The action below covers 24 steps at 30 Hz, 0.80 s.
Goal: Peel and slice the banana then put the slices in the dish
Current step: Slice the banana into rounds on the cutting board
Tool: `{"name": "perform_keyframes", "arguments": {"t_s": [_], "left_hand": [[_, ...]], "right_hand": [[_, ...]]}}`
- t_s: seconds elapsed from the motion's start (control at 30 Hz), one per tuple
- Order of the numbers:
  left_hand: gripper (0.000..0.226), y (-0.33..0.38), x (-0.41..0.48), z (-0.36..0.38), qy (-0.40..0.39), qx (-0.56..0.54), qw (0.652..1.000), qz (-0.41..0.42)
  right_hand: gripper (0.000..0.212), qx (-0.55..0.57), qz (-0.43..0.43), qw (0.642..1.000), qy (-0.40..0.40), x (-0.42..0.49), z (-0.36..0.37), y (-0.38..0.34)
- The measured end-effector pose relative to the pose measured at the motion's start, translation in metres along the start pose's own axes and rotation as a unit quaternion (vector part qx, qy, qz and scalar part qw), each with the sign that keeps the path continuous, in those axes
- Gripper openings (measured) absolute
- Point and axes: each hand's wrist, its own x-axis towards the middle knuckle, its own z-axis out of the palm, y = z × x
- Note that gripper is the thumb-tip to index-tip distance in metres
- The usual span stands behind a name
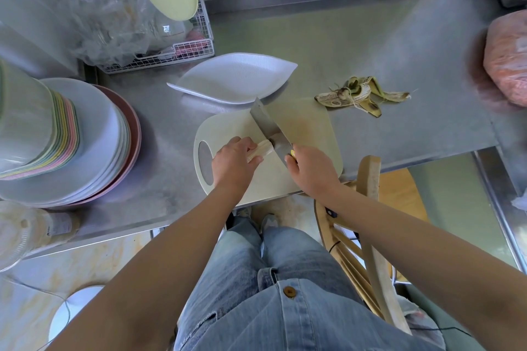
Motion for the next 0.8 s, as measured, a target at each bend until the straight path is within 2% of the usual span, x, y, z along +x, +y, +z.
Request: {"name": "perform_keyframes", "arguments": {"t_s": [0.17,0.8], "left_hand": [[0.027,0.0,0.0,0.0,0.0,-0.002,1.0,0.004],[0.025,-0.001,0.001,0.002,0.002,-0.003,1.0,-0.004]], "right_hand": [[0.024,0.004,-0.023,0.999,0.027,0.002,-0.011,0.0],[0.029,-0.017,-0.009,1.0,-0.016,0.002,0.003,-0.003]]}}
